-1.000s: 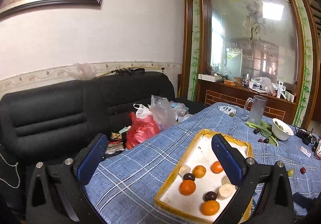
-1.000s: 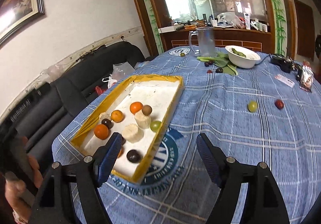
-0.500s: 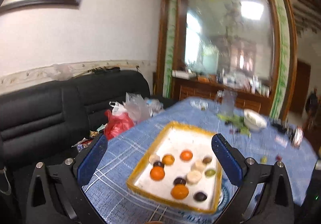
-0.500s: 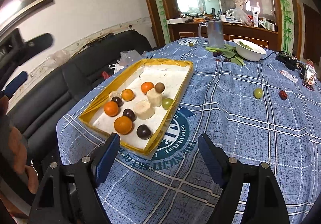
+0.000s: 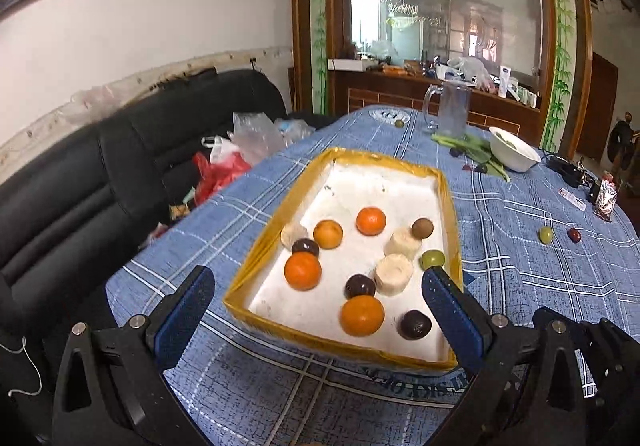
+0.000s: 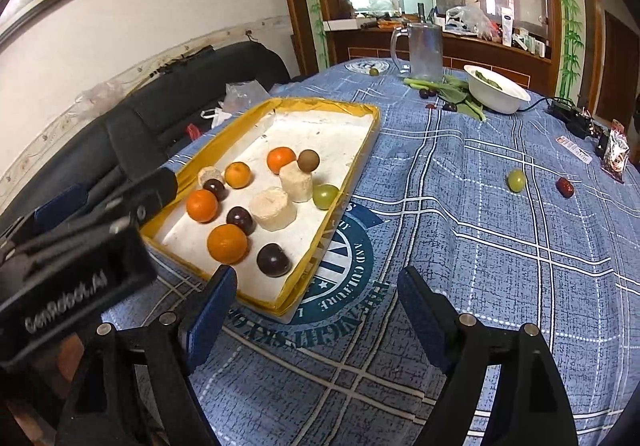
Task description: Organize fruits
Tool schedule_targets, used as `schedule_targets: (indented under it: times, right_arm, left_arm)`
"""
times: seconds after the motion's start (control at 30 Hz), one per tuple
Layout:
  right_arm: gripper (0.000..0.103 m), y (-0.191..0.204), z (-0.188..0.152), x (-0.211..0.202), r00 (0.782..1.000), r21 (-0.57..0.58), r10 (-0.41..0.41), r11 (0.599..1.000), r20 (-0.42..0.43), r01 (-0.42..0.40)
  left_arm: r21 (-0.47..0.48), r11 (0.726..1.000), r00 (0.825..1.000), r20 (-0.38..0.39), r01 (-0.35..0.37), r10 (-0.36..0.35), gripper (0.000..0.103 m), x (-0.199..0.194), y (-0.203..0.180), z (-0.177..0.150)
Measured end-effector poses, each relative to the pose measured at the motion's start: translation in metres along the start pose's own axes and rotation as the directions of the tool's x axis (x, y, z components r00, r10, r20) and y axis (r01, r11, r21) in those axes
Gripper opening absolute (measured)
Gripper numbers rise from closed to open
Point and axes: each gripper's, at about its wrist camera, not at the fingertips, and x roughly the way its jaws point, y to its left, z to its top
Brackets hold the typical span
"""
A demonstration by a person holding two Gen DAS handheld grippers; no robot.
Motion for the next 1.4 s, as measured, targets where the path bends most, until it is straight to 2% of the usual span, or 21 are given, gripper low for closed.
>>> schedule_targets:
  times: [0.37, 0.87, 1.4]
  right_arm:
    - [0.086, 0.019, 0.007, 0.022, 0.998, -0.055, -0.032, 0.998, -0.057, 0.029]
    - [0.086, 0.027, 0.011, 0.042, 0.993, -0.066, -0.053, 0.997, -0.109, 0.046]
    - [0.086, 0.030, 0.013, 0.043, 0.994, -0.072, -0.063, 0.996, -0.091, 0.056]
  left_arm:
    - [-0.083, 0.996, 0.996, -0.090, 0.020, -0.028, 0.103, 0.021, 0.020, -0.004]
    - [-0.112, 0.993, 0.988, -0.143, 0.039, -0.055, 0.103, 0.038, 0.029, -0.009]
    - [-0.120, 0.992, 0.986, -0.158, 0.042, -0.061, 0.103, 0.042, 0.031, -0.011]
